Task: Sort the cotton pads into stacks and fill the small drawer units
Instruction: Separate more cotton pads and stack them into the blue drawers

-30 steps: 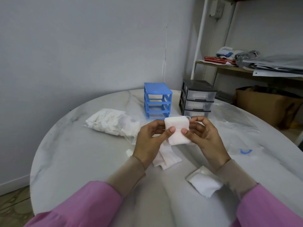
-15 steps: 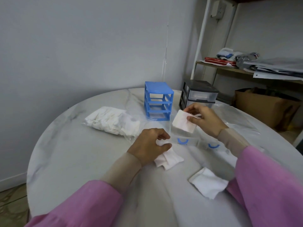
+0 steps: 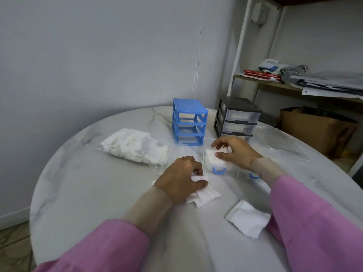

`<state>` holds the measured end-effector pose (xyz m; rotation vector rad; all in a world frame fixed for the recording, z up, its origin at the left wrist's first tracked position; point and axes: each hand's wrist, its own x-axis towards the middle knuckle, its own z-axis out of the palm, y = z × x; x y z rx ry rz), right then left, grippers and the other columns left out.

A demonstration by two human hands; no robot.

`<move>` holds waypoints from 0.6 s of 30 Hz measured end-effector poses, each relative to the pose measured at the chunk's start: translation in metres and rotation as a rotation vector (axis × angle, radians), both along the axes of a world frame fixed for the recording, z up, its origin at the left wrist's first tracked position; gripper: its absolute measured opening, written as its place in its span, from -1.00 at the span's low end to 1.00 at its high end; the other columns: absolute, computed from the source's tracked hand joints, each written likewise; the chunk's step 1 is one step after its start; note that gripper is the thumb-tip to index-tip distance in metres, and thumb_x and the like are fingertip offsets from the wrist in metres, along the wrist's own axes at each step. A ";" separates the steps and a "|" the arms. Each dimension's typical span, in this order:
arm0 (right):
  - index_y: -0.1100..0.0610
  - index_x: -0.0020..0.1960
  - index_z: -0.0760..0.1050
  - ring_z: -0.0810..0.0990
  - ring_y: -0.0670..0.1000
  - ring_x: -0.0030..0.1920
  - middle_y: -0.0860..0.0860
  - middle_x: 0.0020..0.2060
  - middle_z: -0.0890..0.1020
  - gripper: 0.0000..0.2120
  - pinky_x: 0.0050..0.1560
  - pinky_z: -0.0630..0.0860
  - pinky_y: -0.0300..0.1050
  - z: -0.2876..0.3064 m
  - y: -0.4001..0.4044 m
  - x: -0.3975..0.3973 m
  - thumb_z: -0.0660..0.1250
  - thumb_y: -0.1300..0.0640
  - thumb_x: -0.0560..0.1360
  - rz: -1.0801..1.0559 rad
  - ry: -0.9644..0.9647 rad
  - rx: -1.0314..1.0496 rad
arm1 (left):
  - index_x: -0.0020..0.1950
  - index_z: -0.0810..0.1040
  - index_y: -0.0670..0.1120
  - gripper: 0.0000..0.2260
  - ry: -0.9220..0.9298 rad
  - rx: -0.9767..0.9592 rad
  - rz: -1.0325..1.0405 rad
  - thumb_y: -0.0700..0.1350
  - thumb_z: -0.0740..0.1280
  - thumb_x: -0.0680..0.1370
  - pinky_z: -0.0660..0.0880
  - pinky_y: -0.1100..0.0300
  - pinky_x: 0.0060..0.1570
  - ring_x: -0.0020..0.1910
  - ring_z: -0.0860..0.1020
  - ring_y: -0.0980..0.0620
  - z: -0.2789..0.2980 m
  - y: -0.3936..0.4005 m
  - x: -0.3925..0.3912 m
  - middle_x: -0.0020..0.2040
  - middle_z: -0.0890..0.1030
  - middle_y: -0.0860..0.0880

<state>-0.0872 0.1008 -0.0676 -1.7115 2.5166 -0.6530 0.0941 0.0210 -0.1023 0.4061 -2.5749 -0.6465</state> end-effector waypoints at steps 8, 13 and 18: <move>0.11 0.12 0.49 0.48 0.00 0.10 0.03 0.09 0.54 -0.82 0.15 0.40 -0.13 -0.010 0.007 0.003 0.23 0.08 0.57 0.006 0.037 -0.039 | -0.10 0.58 -0.12 -0.89 0.069 0.004 0.010 -0.08 0.39 0.47 0.27 0.33 -0.12 -0.09 0.40 0.11 0.000 0.001 0.000 -0.09 0.52 0.00; 0.10 0.15 0.49 0.42 0.01 0.20 0.03 0.16 0.50 -0.81 0.23 0.30 -0.16 -0.007 0.017 0.003 0.22 0.13 0.57 0.033 0.065 -0.043 | -0.08 0.58 -0.15 -0.89 0.137 0.062 0.023 -0.12 0.38 0.49 0.32 0.32 -0.08 -0.06 0.44 0.08 0.003 0.003 0.002 -0.07 0.57 -0.04; 0.03 0.04 0.51 0.41 -0.11 0.05 -0.02 0.08 0.50 -0.87 0.11 0.29 -0.32 -0.001 0.031 0.008 0.25 0.20 0.55 0.052 0.083 -0.185 | -0.15 0.55 -0.06 -0.96 0.216 0.285 0.037 -0.15 0.38 0.49 0.36 0.46 -0.17 -0.19 0.48 0.15 0.006 0.003 -0.001 -0.17 0.57 0.03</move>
